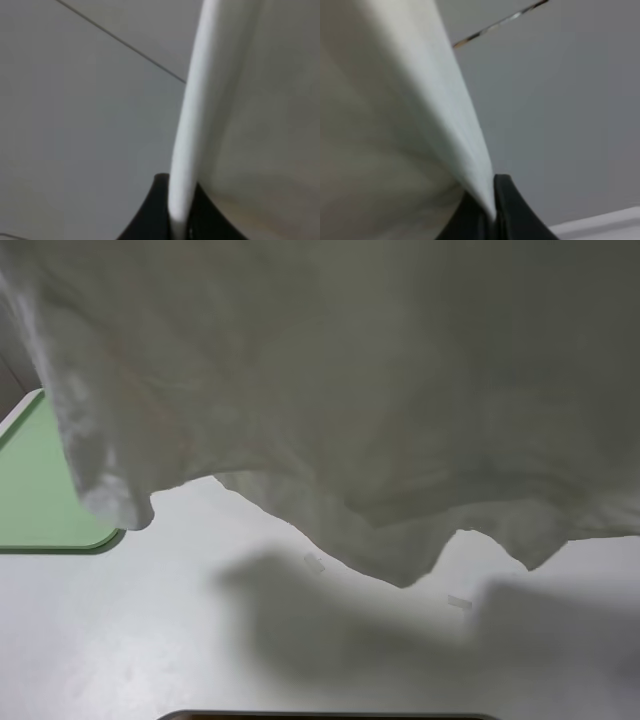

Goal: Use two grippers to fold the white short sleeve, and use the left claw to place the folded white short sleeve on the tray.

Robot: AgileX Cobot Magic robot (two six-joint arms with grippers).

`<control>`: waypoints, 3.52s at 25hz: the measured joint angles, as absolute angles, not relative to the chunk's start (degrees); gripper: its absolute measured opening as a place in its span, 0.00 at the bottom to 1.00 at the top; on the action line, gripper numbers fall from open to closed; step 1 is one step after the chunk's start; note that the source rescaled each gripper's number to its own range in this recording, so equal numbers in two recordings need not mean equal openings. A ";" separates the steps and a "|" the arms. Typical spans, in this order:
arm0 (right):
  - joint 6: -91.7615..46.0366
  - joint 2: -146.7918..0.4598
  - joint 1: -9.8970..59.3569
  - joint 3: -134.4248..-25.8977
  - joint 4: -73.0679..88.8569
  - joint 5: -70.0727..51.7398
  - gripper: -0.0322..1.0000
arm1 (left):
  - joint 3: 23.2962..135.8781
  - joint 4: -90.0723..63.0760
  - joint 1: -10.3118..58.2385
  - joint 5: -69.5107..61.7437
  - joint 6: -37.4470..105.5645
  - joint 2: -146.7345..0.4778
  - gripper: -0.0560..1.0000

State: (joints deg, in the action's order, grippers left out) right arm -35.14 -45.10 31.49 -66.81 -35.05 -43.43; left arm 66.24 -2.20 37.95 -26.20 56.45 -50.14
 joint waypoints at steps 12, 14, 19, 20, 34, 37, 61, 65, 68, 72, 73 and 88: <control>-36.44 -72.32 31.32 -71.35 -36.35 -43.73 0.03 | 70.23 12.71 25.76 -33.15 50.46 -77.50 0.05; -36.44 -80.63 31.32 -71.35 -37.80 -43.62 0.03 | 70.23 12.92 23.42 -33.15 50.35 -83.35 0.05; -33.25 -98.25 28.57 -71.35 -43.46 -40.75 0.03 | 70.23 12.92 20.87 -30.03 50.54 -92.39 0.05; -33.25 -98.25 28.57 -71.35 -43.46 -40.75 0.03 | 70.23 12.92 20.74 -28.76 50.92 -92.87 0.05; -28.41 -101.71 24.20 -71.35 -52.67 -36.71 0.03 | 70.23 17.48 20.72 -23.17 59.14 -93.71 0.05; -32.33 -101.71 24.20 -71.35 -50.02 -36.60 0.03 | 70.23 17.11 20.83 -26.56 64.21 -93.71 0.05; -55.49 -101.25 24.70 -54.23 -29.00 -42.95 0.03 | 44.72 7.87 21.33 -24.22 94.36 -93.66 0.12; -54.23 -101.21 23.38 -53.78 -22.30 -50.47 0.58 | 44.31 5.69 20.81 -26.61 94.49 -93.66 0.31; -54.18 -101.21 23.40 -53.78 -18.17 -50.62 0.86 | 44.24 2.77 20.58 -26.84 94.49 -93.66 0.60; -54.11 -101.21 23.44 -53.78 -15.97 -50.62 0.95 | 44.24 1.12 20.58 -25.73 94.49 -93.66 0.72; -53.85 -101.21 23.44 -53.78 -15.61 -50.62 0.97 | 44.24 0.93 20.58 -25.16 94.49 -93.66 0.75; -41.02 -88.64 23.44 -53.78 -19.97 -50.37 1.00 | 44.24 0.55 20.58 -3.68 67.44 -79.45 0.80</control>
State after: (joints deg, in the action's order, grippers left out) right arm -41.02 -88.64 23.44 -53.78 -19.97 -50.37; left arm 44.24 0.55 20.58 -3.68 67.44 -79.45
